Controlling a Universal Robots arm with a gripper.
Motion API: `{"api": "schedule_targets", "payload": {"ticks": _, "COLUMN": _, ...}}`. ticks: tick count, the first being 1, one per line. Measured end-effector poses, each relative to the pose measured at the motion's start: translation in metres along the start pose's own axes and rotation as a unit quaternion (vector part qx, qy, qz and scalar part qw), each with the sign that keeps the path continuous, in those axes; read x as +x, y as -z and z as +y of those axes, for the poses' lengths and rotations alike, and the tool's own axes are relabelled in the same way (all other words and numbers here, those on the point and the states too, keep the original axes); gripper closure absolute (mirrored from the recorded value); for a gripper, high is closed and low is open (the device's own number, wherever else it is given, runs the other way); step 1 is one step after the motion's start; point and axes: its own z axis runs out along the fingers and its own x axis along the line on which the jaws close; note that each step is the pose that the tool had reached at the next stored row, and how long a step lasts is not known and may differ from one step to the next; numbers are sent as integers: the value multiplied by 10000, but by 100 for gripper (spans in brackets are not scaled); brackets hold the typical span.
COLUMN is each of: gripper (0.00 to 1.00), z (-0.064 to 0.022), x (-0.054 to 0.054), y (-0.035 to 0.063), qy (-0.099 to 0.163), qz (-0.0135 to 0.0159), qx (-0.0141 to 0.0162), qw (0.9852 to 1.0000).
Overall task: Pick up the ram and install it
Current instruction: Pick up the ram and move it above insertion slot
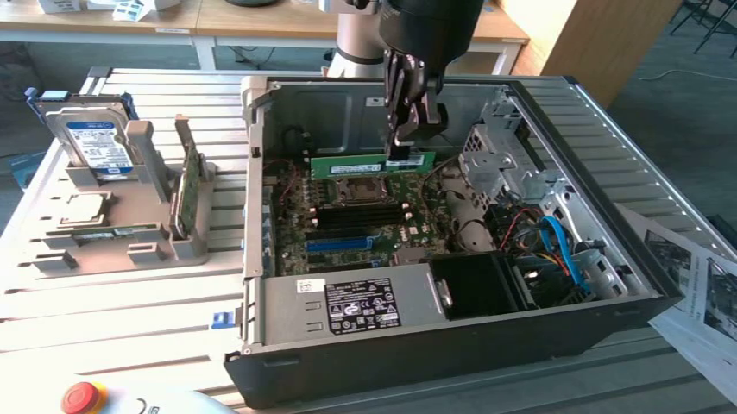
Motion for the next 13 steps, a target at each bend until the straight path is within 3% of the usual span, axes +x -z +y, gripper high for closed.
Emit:
{"api": "schedule_targets", "payload": {"ticks": 6, "gripper": 88, "z": -2, "x": 3, "y": 0, "qy": -26, "qz": -6, "qx": -2, "qw": 10000}}
{"api": "schedule_targets", "payload": {"ticks": 10, "gripper": 88, "z": -14, "x": 10, "y": 0, "qy": -43, "qz": -9, "qx": -35, "qw": 10000}}
{"api": "schedule_targets", "payload": {"ticks": 13, "gripper": 88, "z": -14, "x": 11, "y": 0, "qy": -46, "qz": -10, "qx": -37, "qw": 10000}}
